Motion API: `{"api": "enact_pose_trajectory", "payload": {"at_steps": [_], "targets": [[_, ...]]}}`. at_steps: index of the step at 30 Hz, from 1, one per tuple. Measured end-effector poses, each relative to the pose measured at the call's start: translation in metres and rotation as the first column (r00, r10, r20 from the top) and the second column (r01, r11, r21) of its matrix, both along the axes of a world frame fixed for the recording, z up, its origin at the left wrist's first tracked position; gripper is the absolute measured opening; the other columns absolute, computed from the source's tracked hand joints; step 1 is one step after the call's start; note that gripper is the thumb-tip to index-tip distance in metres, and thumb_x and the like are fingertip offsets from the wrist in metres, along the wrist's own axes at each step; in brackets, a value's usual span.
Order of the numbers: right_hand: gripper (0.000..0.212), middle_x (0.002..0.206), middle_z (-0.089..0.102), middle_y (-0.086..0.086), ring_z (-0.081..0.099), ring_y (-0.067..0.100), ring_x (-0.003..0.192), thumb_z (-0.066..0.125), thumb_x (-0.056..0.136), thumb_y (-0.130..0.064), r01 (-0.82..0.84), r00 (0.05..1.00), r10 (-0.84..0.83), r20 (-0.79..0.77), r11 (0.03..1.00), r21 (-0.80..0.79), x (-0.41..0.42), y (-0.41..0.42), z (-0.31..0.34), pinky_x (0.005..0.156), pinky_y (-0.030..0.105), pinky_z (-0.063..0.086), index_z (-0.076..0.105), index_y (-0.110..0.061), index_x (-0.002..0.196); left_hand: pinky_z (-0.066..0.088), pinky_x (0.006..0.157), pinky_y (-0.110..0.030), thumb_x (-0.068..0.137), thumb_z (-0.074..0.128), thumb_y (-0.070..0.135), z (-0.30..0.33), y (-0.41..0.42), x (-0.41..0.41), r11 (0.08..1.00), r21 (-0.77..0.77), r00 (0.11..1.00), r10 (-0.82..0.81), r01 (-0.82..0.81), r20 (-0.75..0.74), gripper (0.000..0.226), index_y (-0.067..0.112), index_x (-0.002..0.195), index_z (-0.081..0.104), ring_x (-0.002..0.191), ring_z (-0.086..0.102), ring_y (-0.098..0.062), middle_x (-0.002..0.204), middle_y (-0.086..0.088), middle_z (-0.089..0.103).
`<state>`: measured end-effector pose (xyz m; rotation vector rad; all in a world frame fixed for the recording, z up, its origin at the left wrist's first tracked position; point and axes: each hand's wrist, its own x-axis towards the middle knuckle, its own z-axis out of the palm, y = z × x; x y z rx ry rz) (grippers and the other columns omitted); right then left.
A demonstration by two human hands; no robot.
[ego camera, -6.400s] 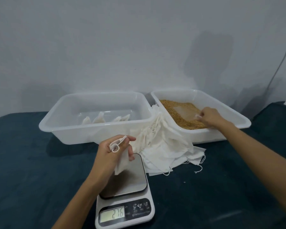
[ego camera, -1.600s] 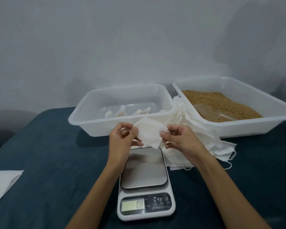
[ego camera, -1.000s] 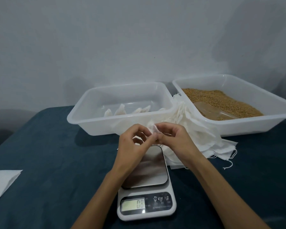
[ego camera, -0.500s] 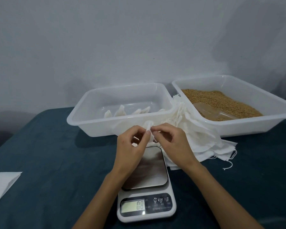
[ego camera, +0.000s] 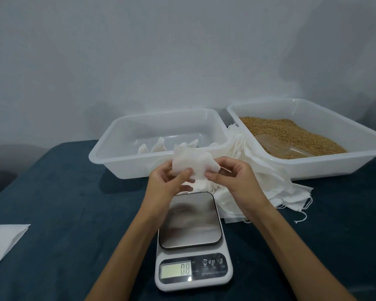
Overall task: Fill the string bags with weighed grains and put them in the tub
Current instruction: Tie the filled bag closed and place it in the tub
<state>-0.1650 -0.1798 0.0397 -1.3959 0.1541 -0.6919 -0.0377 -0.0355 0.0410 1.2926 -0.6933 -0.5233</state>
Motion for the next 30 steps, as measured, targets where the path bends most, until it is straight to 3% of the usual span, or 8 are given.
{"api": "enact_pose_trajectory", "payload": {"at_steps": [3, 5, 12, 15, 19, 22, 27, 30], "targets": [[0.015, 0.103, 0.071, -0.004, 0.064, 0.015, 0.088, 0.084, 0.077, -0.008, 0.191, 0.978, -0.197, -0.065, 0.978, -0.09, 0.002, 0.0, 0.001, 0.076, 0.023, 0.051, 0.077, -0.019, 0.083, 0.058, 0.068, -0.026, 0.093, 0.074, 0.003, -0.004, 0.001, 0.001, 0.997, -0.026, 0.991, 0.081, -0.079, 0.102, 0.013, 0.009, 0.104, 0.077, 0.073, 0.068, -0.016, 0.089, -0.009, 0.076], [0.018, 0.088, 0.067, -0.006, 0.058, 0.012, 0.077, 0.086, 0.076, -0.011, 0.246, 0.965, -0.249, -0.078, 0.968, -0.052, 0.002, -0.001, 0.0, 0.071, 0.02, 0.05, 0.074, -0.022, 0.083, 0.058, 0.066, -0.025, 0.092, 0.075, 0.002, -0.005, -0.001, 0.0, 0.994, -0.037, 0.985, 0.104, -0.1, 0.135, 0.015, 0.012, 0.102, 0.078, 0.072, 0.068, -0.015, 0.088, -0.008, 0.077], [0.013, 0.082, 0.059, 0.002, 0.046, 0.017, 0.06, 0.079, 0.084, -0.005, 0.037, 0.999, -0.038, 0.004, 0.989, 0.141, 0.0, -0.004, 0.001, 0.054, 0.026, 0.043, 0.066, -0.007, 0.088, 0.059, 0.065, -0.026, 0.09, 0.077, 0.003, -0.006, -0.004, -0.005, 0.992, -0.024, 0.956, 0.125, -0.123, 0.266, 0.033, 0.035, 0.094, 0.079, 0.081, 0.072, -0.013, 0.094, 0.002, 0.079], [0.03, 0.078, 0.049, 0.005, 0.048, 0.016, 0.06, 0.078, 0.087, -0.016, -0.011, 1.0, 0.012, -0.011, 0.998, 0.06, 0.0, -0.002, 0.0, 0.052, 0.026, 0.044, 0.062, 0.008, 0.093, 0.061, 0.067, -0.028, 0.089, 0.078, 0.002, -0.007, -0.004, -0.005, 0.993, -0.023, 0.963, 0.121, -0.119, 0.242, 0.03, 0.032, 0.094, 0.079, 0.08, 0.073, -0.018, 0.092, -0.002, 0.079], [0.019, 0.068, 0.058, 0.006, 0.053, 0.017, 0.05, 0.074, 0.092, -0.017, 0.117, 0.993, -0.116, -0.017, 0.993, 0.0, 0.001, 0.002, 0.0, 0.048, 0.026, 0.044, 0.067, 0.0, 0.087, 0.061, 0.069, -0.036, 0.096, 0.074, 0.011, -0.006, -0.003, -0.004, 0.992, -0.055, 0.962, 0.121, -0.111, 0.244, 0.01, 0.013, 0.106, 0.076, 0.087, 0.073, -0.026, 0.097, -0.012, 0.077], [0.016, 0.065, 0.064, 0.0, 0.055, 0.019, 0.044, 0.073, 0.093, -0.017, 0.151, 0.988, -0.152, -0.006, 0.988, -0.019, 0.0, 0.0, 0.0, 0.043, 0.025, 0.042, 0.066, -0.003, 0.088, 0.052, 0.067, -0.043, 0.102, 0.067, 0.018, -0.01, -0.004, -0.001, 0.986, -0.085, 0.957, 0.157, -0.14, 0.244, 0.027, -0.01, 0.101, 0.066, 0.078, 0.06, -0.029, 0.089, -0.032, 0.064], [0.013, 0.075, 0.069, 0.001, 0.064, 0.024, 0.05, 0.071, 0.095, -0.02, -0.023, 1.0, 0.02, -0.023, 0.991, -0.132, 0.001, 0.01, 0.0, 0.044, 0.027, 0.046, 0.074, -0.012, 0.086, 0.056, 0.053, -0.03, 0.101, 0.067, 0.011, -0.005, -0.004, -0.005, 0.986, -0.078, 0.958, 0.159, -0.144, 0.239, 0.013, 0.005, 0.097, 0.077, 0.068, 0.065, -0.02, 0.086, -0.021, 0.071], [0.023, 0.066, 0.063, 0.0, 0.064, 0.025, 0.046, 0.07, 0.096, -0.019, 0.138, 0.989, -0.146, -0.034, 0.973, -0.186, 0.003, 0.008, -0.003, 0.044, 0.028, 0.043, 0.07, -0.018, 0.073, 0.055, 0.052, -0.028, 0.1, 0.068, 0.012, -0.005, -0.003, -0.002, 0.972, -0.115, 0.951, 0.227, -0.206, 0.21, 0.017, 0.001, 0.089, 0.073, 0.068, 0.064, -0.02, 0.08, -0.022, 0.067]]}}
